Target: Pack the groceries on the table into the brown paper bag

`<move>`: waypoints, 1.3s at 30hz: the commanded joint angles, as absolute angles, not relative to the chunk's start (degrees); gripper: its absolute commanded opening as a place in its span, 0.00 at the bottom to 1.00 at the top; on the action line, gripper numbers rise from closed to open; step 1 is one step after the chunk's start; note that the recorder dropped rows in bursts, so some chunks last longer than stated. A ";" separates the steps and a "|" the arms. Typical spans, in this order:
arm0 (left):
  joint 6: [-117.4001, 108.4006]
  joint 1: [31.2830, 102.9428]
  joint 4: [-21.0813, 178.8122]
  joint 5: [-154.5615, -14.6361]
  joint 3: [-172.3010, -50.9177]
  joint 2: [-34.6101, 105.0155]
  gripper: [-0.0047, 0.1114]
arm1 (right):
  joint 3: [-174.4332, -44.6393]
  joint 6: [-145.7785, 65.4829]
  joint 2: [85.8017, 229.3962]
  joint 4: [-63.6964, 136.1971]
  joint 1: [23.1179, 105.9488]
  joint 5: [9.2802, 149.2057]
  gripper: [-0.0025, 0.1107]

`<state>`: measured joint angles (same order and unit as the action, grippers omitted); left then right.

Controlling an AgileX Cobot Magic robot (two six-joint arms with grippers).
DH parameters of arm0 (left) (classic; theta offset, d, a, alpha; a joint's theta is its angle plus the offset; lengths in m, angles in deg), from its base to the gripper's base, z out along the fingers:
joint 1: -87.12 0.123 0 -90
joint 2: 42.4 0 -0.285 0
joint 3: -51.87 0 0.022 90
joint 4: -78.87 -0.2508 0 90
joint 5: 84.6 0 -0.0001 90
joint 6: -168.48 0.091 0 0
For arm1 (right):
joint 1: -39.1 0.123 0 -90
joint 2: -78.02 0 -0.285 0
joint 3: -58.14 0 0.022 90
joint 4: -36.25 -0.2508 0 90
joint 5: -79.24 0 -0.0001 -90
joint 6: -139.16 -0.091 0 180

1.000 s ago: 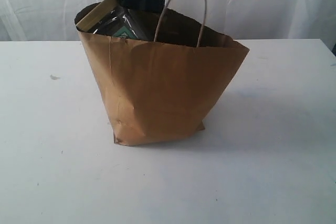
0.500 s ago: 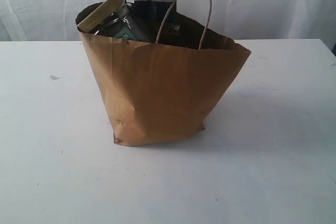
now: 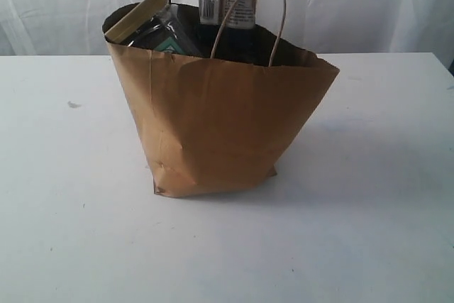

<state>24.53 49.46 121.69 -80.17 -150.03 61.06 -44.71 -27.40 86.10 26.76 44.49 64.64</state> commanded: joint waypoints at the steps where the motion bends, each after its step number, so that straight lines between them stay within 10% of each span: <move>1: 24.89 43.35 114.63 -75.66 -150.88 59.70 0.04 | -44.64 -26.96 85.80 26.93 44.74 65.17 0.02; 39: 28.36 47.09 113.87 -89.38 -146.28 62.45 0.04 | -44.64 -27.06 85.80 26.93 44.74 65.17 0.02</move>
